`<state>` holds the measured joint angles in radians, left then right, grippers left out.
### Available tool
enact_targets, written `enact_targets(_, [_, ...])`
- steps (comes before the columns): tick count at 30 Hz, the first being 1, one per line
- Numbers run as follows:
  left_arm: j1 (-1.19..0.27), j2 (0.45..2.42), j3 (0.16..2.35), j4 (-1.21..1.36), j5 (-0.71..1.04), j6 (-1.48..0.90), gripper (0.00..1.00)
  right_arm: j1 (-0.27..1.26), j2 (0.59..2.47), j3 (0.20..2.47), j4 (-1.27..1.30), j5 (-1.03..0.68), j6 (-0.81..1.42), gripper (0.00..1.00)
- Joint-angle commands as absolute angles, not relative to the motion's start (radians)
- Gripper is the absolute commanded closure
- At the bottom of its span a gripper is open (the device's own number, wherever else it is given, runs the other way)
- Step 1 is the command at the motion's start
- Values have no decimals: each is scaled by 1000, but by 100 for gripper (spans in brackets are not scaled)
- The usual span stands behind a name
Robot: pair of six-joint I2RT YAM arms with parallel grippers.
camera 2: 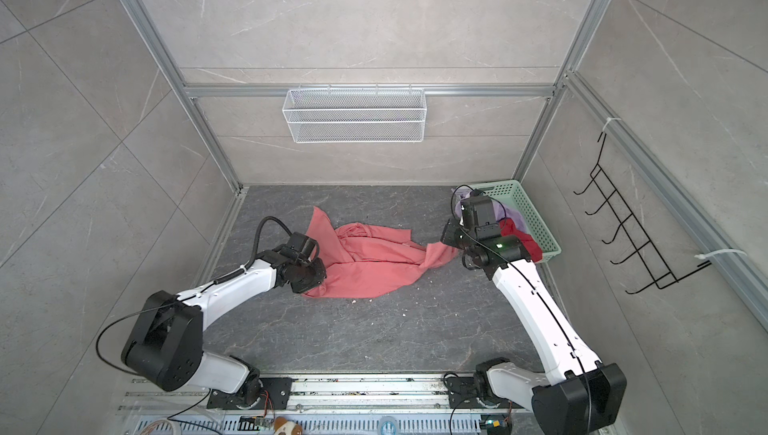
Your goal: Fold and stack the t-shirts
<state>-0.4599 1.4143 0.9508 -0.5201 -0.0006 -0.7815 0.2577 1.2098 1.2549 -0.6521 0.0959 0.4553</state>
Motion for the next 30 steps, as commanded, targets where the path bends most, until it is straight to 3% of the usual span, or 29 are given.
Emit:
enact_targets(1, [-409, 1240, 1130, -640, -120, -645, 100, 255, 1213, 1417, -663, 173, 368, 100])
enact_targets(15, [-333, 839, 1594, -598, -155, -273, 100, 256, 1169, 1994, -679, 182, 196, 100])
enact_targets(22, [-334, 833, 1690, -581, -165, -191, 100, 255, 1285, 2292, -733, 132, 149, 100])
enact_targets(30, [-333, 937, 1617, -501, -210, -177, 100, 255, 1420, 2291, -682, 118, 174, 100])
